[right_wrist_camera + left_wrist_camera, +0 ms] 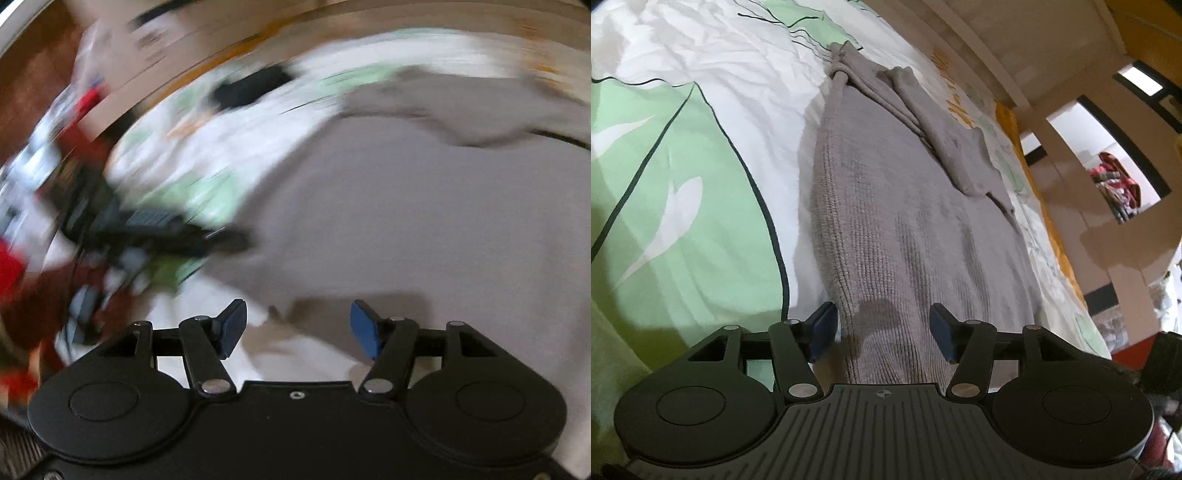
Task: Fold large clothes
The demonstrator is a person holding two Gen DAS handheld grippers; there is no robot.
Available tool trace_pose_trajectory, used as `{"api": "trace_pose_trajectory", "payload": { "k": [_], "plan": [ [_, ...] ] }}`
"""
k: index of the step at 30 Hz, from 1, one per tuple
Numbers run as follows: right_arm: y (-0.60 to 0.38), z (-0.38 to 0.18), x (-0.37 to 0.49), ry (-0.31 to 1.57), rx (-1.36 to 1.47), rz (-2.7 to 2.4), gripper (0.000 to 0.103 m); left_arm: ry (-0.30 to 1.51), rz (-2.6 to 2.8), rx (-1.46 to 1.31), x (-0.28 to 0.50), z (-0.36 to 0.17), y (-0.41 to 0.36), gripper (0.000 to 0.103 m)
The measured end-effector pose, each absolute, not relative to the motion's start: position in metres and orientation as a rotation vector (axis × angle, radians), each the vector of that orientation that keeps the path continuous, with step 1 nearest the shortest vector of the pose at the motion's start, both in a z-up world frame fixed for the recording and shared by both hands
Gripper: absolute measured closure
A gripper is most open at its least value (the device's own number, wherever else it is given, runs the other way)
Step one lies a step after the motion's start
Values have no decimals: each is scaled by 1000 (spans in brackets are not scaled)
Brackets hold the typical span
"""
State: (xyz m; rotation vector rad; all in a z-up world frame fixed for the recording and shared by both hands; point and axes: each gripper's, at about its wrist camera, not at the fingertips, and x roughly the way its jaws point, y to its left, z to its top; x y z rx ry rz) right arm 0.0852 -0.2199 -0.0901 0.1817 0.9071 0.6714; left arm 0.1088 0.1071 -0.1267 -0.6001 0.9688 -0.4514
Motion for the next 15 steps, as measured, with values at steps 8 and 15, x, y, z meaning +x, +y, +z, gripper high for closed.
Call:
{"api": "trace_pose_trajectory", "payload": {
  "k": [8, 15],
  "plan": [
    [-322, -91, 87, 1024, 261, 143, 14, 991, -477, -551, 113, -125, 99, 49],
    [-325, -122, 107, 1183, 424, 178, 12, 1023, -502, -558, 116, -128, 99, 61]
  ]
}}
